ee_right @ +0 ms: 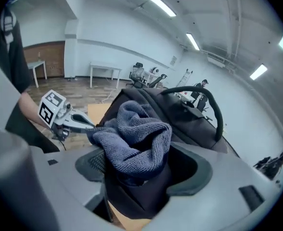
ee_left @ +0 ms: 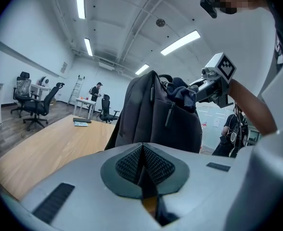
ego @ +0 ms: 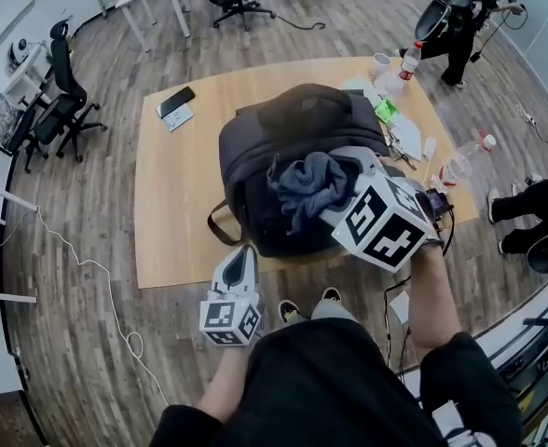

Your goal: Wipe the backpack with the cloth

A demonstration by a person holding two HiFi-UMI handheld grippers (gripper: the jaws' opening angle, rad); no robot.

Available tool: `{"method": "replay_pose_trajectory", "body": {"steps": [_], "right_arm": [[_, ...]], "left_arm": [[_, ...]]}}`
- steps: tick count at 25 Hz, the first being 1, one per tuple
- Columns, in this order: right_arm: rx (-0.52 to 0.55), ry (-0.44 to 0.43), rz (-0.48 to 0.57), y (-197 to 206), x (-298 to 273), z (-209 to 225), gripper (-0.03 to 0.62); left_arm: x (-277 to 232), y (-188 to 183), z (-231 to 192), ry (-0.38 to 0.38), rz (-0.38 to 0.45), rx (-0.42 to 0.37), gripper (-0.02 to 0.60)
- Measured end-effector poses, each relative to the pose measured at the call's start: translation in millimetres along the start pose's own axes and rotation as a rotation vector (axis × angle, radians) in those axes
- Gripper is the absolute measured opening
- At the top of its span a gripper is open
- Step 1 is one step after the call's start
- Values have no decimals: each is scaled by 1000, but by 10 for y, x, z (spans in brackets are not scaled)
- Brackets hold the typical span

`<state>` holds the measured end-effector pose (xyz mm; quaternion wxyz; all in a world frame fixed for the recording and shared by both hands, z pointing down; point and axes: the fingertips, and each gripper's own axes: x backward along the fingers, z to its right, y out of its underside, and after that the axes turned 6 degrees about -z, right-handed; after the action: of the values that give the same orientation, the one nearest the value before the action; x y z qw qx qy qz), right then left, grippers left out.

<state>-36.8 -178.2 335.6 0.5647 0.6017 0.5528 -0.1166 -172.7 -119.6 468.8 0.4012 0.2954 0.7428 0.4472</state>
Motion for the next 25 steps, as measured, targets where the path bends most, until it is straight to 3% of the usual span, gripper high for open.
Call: {"method": "replay_pose_trajectory", "body": {"steps": [4, 8, 9, 11, 15, 17, 21, 23, 25], "right_arm": [[-93, -46, 135, -236, -28, -35, 324], [57, 85, 94, -249, -379, -140, 321], [83, 101, 110, -270, -417, -192, 300], [90, 96, 154, -297, -434, -287, 186], [28, 86, 184, -225, -384, -311, 144], [16, 178, 150, -136, -315, -137, 141], [16, 491, 43, 147, 86, 469, 138], [7, 536, 16, 251, 244, 630, 138], [44, 513, -19, 284, 222, 598, 138]], "left_arm": [[-58, -12, 28, 15, 1, -2, 18], [-47, 38, 28, 11, -5, 5, 17], [-38, 50, 21, 12, -7, 5, 17], [-49, 57, 19, 17, -7, 0, 17], [-57, 58, 28, 28, -10, -6, 17], [-55, 50, 31, 28, -12, -9, 18], [-35, 35, 41, 29, -15, -12, 18], [-31, 43, 54, 32, -16, -15, 17], [-34, 50, 64, 31, -14, -15, 17]]}}
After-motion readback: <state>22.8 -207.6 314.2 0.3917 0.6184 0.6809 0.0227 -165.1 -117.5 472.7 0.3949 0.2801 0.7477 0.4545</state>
